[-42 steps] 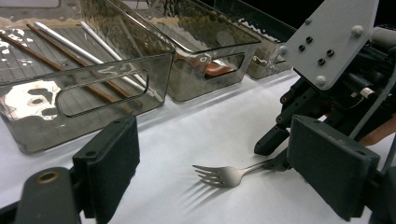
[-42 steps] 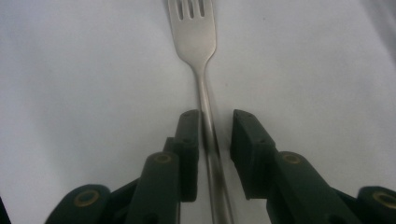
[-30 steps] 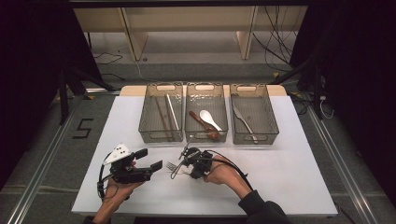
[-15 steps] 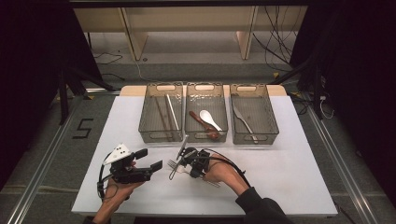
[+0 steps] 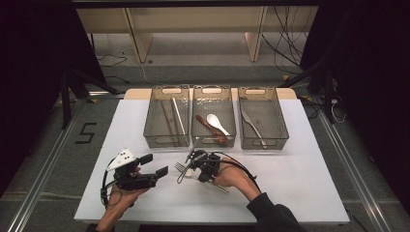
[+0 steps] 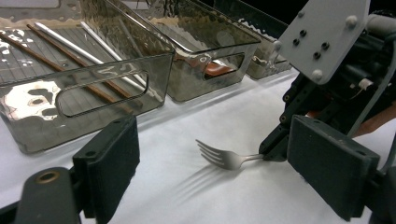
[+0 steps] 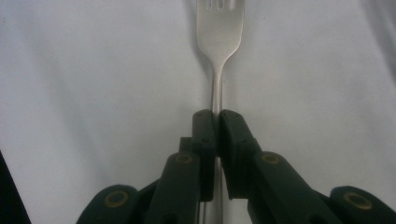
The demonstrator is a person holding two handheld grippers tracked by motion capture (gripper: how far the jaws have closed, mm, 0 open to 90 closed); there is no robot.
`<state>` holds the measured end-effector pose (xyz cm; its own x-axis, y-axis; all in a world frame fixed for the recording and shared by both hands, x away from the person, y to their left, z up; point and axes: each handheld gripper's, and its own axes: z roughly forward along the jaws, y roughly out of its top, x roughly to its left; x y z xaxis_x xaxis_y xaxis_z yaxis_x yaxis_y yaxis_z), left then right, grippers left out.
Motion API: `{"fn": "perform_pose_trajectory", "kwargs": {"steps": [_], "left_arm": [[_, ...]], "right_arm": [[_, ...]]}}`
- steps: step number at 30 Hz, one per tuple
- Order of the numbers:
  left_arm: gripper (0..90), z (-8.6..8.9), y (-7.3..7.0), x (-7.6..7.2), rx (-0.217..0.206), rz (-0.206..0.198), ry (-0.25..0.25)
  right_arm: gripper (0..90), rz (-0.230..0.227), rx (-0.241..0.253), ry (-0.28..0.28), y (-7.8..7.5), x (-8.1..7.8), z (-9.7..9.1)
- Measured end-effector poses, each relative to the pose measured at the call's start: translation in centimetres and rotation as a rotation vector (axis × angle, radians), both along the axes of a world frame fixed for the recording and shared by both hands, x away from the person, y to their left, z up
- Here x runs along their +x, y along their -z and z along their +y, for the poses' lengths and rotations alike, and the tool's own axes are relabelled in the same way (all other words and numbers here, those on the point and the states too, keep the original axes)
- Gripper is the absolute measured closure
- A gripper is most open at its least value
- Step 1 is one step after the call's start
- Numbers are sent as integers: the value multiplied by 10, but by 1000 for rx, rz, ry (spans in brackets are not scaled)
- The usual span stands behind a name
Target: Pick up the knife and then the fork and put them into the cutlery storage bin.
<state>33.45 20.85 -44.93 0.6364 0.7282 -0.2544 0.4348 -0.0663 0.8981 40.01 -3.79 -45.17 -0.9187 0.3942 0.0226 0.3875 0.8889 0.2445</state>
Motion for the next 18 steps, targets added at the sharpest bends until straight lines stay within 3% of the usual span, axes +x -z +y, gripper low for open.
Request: {"fn": "perform_pose_trajectory", "kwargs": {"steps": [18], "left_arm": [[165, 0, 0, 0, 1, 1, 0]], "right_arm": [[852, -28, 84, 45, -19, 6, -20]]}}
